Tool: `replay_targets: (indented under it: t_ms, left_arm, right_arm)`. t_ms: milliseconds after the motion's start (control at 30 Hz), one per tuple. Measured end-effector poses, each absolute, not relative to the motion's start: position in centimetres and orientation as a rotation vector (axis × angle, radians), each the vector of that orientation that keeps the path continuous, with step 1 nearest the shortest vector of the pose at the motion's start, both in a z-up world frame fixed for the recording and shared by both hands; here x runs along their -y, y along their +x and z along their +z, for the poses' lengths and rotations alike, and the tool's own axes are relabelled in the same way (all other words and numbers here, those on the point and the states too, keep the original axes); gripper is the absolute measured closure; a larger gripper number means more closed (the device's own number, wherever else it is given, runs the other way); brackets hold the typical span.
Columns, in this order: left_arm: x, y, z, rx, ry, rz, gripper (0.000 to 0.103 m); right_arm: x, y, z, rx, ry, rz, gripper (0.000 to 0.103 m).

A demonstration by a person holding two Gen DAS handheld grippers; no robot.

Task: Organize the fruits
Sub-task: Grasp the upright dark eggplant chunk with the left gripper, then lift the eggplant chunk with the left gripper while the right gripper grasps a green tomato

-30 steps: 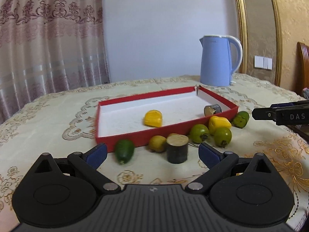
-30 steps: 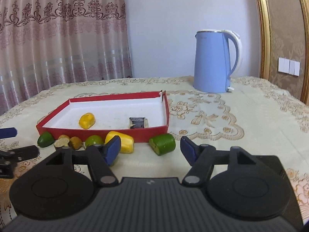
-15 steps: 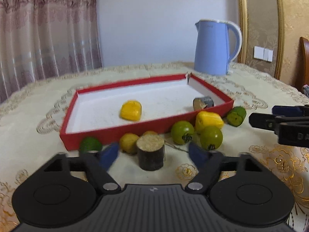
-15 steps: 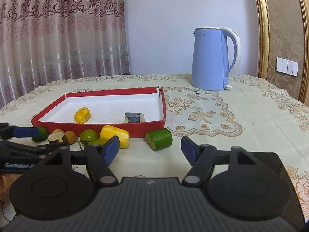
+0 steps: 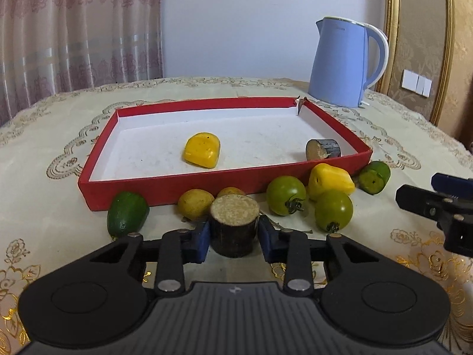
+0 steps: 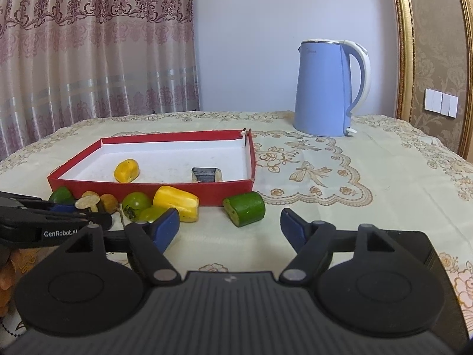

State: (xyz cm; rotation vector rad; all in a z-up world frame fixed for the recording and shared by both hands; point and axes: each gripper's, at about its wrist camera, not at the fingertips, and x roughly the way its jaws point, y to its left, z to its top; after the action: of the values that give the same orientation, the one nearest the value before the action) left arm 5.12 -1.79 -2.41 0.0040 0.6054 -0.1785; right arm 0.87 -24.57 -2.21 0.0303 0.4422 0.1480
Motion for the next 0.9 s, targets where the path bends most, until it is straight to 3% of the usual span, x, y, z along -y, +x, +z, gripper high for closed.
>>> replay_targets:
  t_ms: [333, 567, 900]
  left_arm:
    - [-0.1, 3.8, -1.5, -0.592, -0.038, -0.158, 0.07]
    - [-1.7, 3.4, -0.9, -0.572, -0.05, -0.113, 0.07]
    - [-1.7, 2.8, -0.6, -0.543, -0.025, -0.111, 0.07]
  right_arm:
    - [23.1, 0.8, -2.1, -0.474, 0.037, 0.216, 0.03]
    - [20.7, 1.7, -2.7, -0.52, 0.037, 0.282, 0.05]
    - [18.5, 3.0, -3.2, -0.554, 0.009, 0.241, 0.065]
